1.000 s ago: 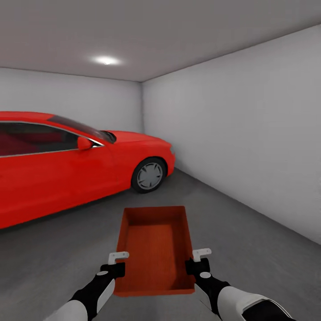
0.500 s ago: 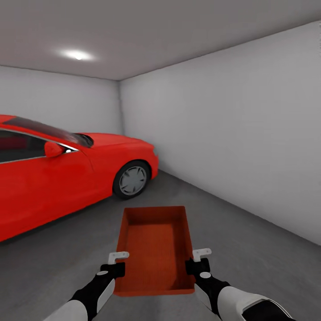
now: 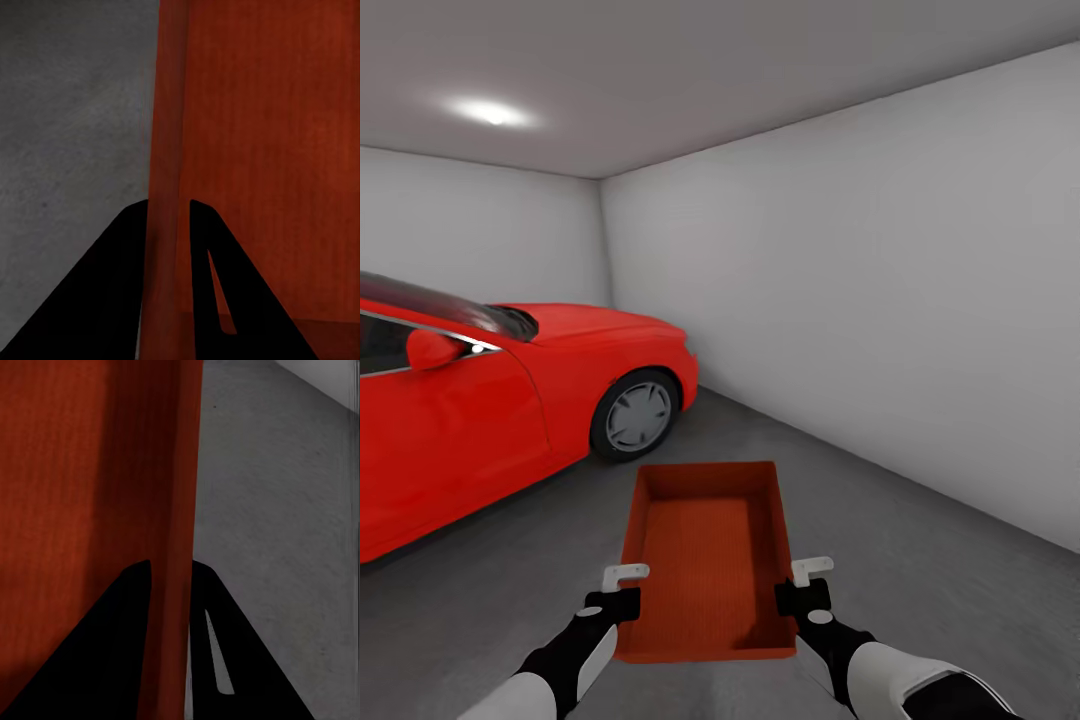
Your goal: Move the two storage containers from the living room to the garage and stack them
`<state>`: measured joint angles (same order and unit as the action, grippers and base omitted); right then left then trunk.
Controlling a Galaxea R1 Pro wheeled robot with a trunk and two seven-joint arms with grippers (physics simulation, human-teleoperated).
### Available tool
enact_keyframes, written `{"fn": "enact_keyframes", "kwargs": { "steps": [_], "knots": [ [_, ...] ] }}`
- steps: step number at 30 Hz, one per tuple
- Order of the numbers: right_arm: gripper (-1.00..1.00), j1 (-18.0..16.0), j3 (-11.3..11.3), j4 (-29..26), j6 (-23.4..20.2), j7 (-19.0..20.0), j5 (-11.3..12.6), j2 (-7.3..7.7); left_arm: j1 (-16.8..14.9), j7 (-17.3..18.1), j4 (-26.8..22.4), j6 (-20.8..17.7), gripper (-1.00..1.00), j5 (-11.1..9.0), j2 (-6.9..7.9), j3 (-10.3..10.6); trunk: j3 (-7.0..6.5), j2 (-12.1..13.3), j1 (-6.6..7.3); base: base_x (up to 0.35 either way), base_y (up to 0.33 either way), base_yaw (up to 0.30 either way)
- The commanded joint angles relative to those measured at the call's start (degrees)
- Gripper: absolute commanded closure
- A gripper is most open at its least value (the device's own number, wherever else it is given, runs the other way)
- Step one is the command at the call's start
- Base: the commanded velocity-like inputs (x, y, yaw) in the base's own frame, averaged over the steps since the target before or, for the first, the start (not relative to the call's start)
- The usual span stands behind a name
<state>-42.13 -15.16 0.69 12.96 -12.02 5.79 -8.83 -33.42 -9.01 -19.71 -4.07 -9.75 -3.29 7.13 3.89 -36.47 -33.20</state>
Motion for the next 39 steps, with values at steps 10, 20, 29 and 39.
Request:
{"fn": "enact_keyframes", "kwargs": {
  "steps": [10,20,29,39],
  "knots": [
    [1.00,0.02,2.07,0.10,-0.04,0.33,-0.17,-0.02,-0.07,-4.97,-0.33,2.57,1.00,-2.29,0.03,-1.59,-0.18,-0.09,-0.05,0.322,0.158,-0.273],
    [1.00,0.03,2.07,0.10,-0.11,0.33,-0.17,-0.05,-0.07,-4.97,-0.39,2.57,1.00,-2.29,0.03,-1.59,-0.47,-0.09,-0.05,0.322,0.158,-0.275],
    [1.00,0.02,2.09,0.10,-0.12,0.33,-0.17,-0.03,-0.07,-4.97,-0.39,2.57,1.00,-2.29,0.03,-1.59,-0.71,-0.09,-0.05,0.322,0.158,-0.275],
    [1.00,0.02,2.07,0.10,-0.13,0.33,-0.17,-0.01,-0.07,-4.97,-0.41,2.57,1.00,-2.29,0.08,-1.59,-0.99,-0.09,-0.05,0.322,0.158,-0.275]
  ]
}}
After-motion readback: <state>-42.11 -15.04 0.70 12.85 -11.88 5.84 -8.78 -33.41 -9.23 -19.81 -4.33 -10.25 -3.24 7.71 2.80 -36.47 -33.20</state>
